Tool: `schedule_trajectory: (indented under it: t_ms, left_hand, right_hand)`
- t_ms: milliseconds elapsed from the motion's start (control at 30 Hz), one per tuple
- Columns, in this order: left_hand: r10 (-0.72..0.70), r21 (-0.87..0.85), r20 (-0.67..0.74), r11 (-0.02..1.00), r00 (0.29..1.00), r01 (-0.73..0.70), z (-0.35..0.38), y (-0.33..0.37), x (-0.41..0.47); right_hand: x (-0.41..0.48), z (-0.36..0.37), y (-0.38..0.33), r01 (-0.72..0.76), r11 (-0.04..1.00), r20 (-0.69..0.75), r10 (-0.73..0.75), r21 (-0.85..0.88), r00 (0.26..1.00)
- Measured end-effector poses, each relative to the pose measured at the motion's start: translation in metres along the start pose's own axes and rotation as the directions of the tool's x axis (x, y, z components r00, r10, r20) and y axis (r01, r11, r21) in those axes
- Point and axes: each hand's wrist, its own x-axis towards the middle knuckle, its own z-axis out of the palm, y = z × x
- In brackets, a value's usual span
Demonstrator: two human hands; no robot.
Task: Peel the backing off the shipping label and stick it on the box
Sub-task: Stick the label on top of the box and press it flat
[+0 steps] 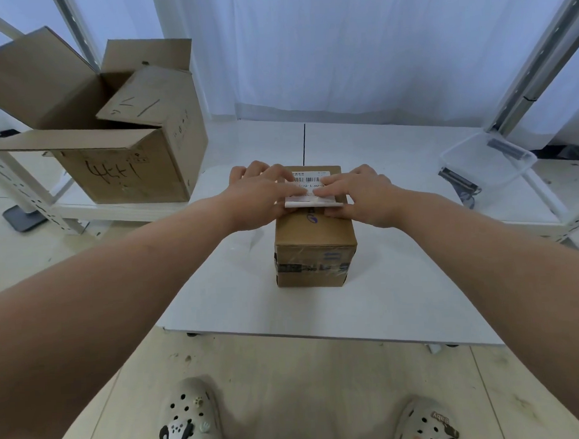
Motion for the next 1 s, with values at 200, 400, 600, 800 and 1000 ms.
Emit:
schedule_trajectory:
  t_ms: [200,400,600,800,1000]
  left_hand:
    - [-0.092,0.053,0.150,0.995,0.984,0.085,-0.005,-0.010,0.011]
    - [0.037,-0.009,0.032,0.999,0.999,-0.036,0.001,-0.012,0.000]
    - [-0.019,0.049,0.056,0.999,0.998,0.016,0.006,-0.005,0.006]
    - [-0.141,0.090,0.066,0.987,0.988,0.135,0.010,-0.007,0.011]
    - [-0.049,0.058,0.029,0.997,0.998,0.047,0.009,0.007,0.012]
  right_hand:
    - [0.004,0.001,0.000,-0.021,1.000,0.072,0.020,0.017,0.997]
    - [0.003,-0.002,-0.002,-0.114,0.993,0.134,0.119,-0.041,0.984]
    - [0.007,-0.004,0.000,-0.111,0.990,0.131,0.121,-0.085,0.984]
    - [0.009,-0.002,0.002,-0.155,0.986,0.116,0.161,-0.060,0.980]
    - [0.007,-0.004,-0.001,-0.167,0.984,0.122,0.174,-0.063,0.977]
